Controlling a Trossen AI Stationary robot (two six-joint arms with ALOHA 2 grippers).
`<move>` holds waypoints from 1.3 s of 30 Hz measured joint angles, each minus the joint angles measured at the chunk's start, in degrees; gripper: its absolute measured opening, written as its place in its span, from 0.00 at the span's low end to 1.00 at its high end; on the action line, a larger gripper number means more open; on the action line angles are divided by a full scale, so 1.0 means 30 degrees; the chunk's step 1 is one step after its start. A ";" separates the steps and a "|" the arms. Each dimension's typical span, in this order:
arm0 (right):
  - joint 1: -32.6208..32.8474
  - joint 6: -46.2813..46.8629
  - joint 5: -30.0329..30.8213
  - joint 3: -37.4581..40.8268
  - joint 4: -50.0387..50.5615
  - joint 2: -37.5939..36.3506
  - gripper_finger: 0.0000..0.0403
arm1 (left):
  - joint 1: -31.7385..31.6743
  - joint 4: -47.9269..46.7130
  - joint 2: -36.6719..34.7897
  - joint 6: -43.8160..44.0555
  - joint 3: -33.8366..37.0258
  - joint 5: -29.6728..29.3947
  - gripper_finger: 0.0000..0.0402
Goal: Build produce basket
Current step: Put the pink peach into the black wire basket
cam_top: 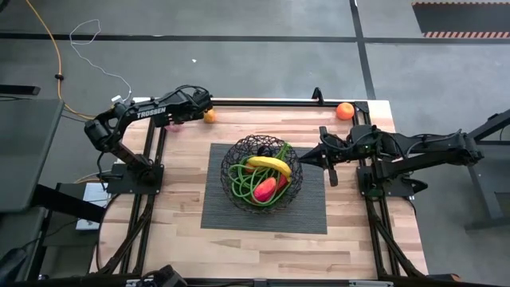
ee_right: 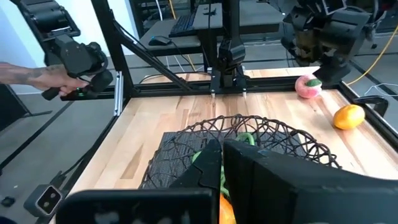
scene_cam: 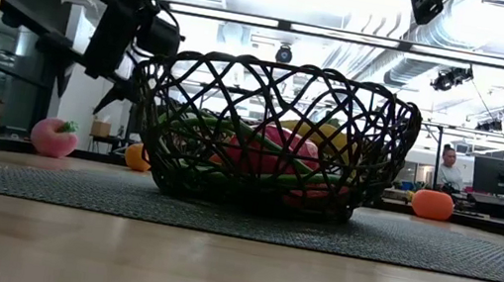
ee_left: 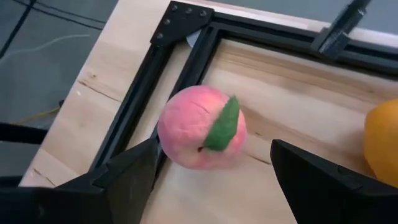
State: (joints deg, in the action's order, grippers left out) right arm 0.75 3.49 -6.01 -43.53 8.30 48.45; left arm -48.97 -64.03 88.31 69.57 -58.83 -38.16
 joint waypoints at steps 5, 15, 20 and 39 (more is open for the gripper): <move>0.0000 0.0175 -0.0377 0.0000 0.0122 0.0000 0.00 | -0.0052 0.0000 0.0000 0.0755 0.0000 0.0063 0.77; 0.0000 -0.0285 -0.0575 0.0000 0.1291 0.0000 0.00 | 0.0889 0.0044 -0.0007 0.1097 0.0007 0.0597 0.89; -0.0007 -0.0790 -0.0939 0.0000 0.1382 0.0000 0.00 | 0.1670 0.0226 -0.0013 -0.1214 0.0015 0.2960 0.89; -0.1343 0.1836 -0.1441 0.0000 0.1324 -0.0015 0.00 | 0.2978 0.0388 -0.0015 0.7310 0.0015 -0.0520 0.89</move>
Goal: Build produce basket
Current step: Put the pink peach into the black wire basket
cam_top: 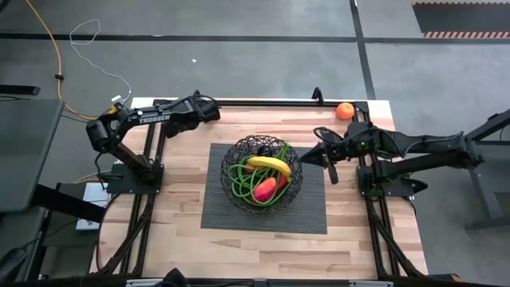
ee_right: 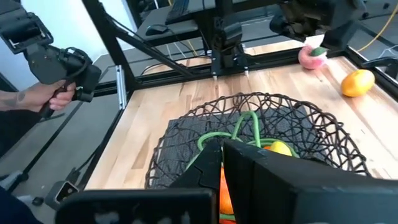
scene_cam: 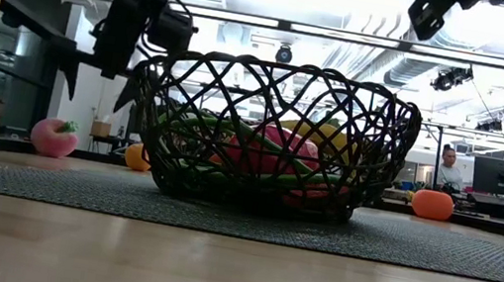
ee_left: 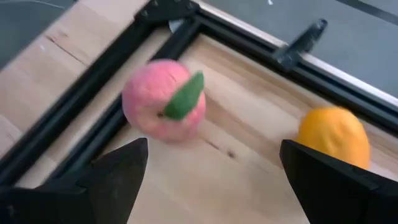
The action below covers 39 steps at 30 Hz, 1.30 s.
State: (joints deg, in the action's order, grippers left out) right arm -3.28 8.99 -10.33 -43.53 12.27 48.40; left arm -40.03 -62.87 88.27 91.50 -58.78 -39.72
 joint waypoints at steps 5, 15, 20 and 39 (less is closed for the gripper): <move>-0.0730 -0.0345 -0.0007 0.0000 0.0046 -0.0012 0.00 | -0.0423 -0.0046 0.0000 -0.0588 0.0000 -0.0060 0.89; -0.2691 -0.0969 -0.3041 0.0000 0.0273 -0.0058 0.00 | 0.0401 0.0050 0.0000 0.1676 -0.0204 0.1752 0.89; -0.3924 -0.1603 -0.4487 0.0000 0.0554 -0.0175 0.00 | -0.0127 0.0058 0.0000 0.1828 -0.0204 0.2621 0.89; -0.4711 -0.1489 -0.5041 0.0000 0.0700 -0.0422 0.00 | -0.1917 -0.7132 0.2496 0.6188 -0.1757 0.1141 0.89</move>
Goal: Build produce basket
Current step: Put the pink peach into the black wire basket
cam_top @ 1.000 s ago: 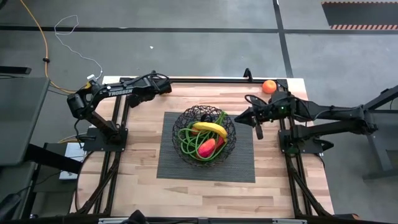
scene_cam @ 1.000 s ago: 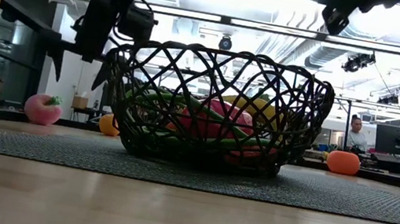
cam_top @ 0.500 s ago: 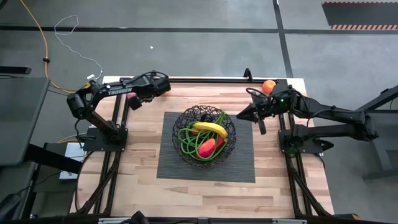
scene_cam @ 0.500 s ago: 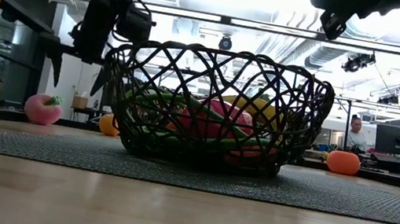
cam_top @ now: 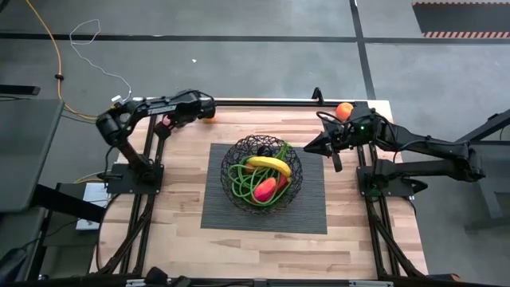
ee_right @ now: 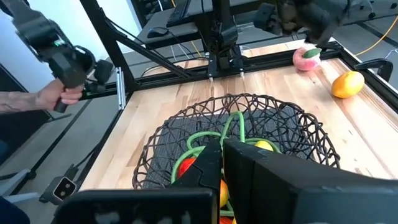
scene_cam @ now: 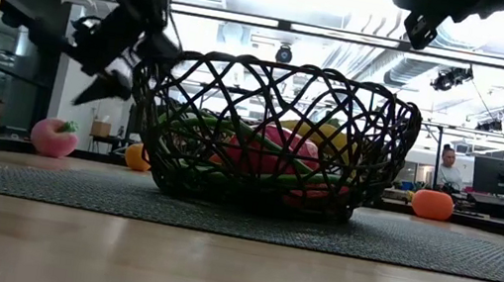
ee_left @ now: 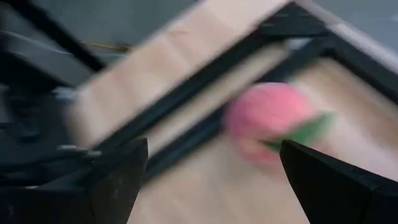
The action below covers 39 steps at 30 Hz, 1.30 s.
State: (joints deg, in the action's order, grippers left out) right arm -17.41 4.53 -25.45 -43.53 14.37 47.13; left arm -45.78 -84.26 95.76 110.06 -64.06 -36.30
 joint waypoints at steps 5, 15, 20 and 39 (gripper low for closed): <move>-0.0424 0.0192 -0.0140 0.0000 0.0000 0.0000 0.00 | -0.0364 -0.0781 0.2268 -0.0838 -0.0685 -0.0605 0.89; -0.0707 0.0786 -0.0707 0.0000 0.0000 0.0000 0.00 | -0.1895 -0.0953 0.5133 -0.2013 -0.2243 -0.1462 0.89; -0.0707 0.0848 -0.0707 0.0000 0.0000 0.0003 0.00 | -0.2896 -0.0921 0.5456 -0.2392 -0.2608 -0.1514 0.89; -0.0707 0.1054 -0.0714 0.0000 -0.0015 0.0007 0.00 | -0.4407 0.1752 0.5540 -0.5114 -0.3758 -0.1695 0.89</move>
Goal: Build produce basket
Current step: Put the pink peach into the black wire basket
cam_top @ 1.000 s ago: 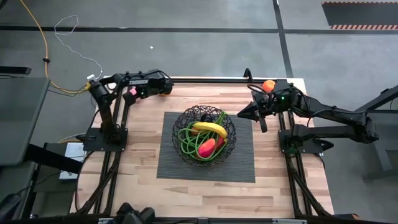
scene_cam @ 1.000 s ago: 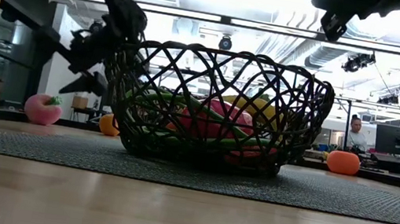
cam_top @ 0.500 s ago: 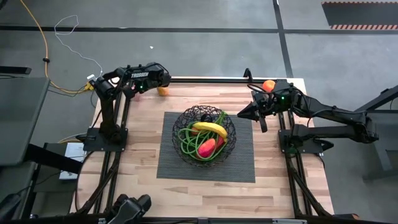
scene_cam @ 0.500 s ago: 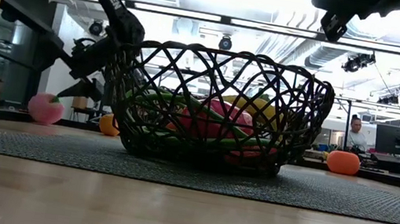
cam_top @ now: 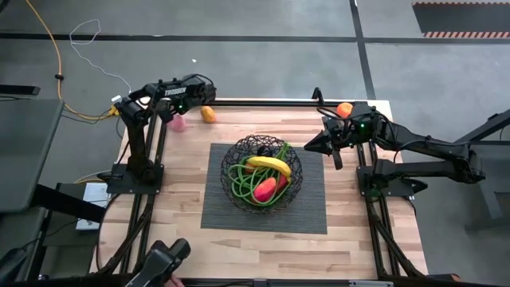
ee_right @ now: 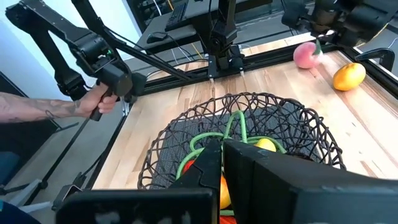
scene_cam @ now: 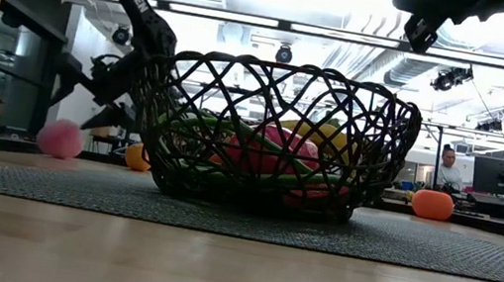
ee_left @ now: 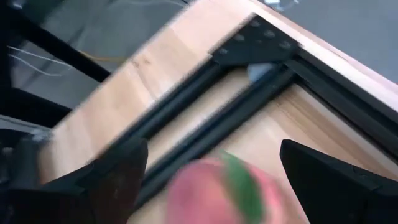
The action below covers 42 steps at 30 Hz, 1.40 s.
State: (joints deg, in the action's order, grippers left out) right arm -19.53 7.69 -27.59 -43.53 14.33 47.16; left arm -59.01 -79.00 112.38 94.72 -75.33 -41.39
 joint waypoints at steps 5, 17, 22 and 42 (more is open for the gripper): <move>0.0000 0.0436 0.0000 0.0000 -0.0083 0.0000 0.00 | -0.0030 0.0605 0.0000 -0.0563 0.0001 0.0613 0.89; 0.0000 0.0494 0.0000 0.0000 -0.0131 0.0007 0.00 | 0.0496 0.0328 -0.0015 0.1921 0.2377 0.2568 0.89; 0.0000 0.0465 0.0000 0.0000 -0.0137 0.0007 0.00 | 0.0830 0.0336 -0.0015 0.2382 0.3234 0.3778 0.89; 0.0000 0.0437 0.0000 0.0000 -0.0138 0.0007 0.00 | 0.6375 -0.0275 -0.0029 0.4512 0.3351 0.6310 0.89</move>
State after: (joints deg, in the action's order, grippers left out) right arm -19.53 9.00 -27.59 -43.53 13.91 47.18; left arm -39.88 -79.83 112.29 108.25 -65.28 -22.46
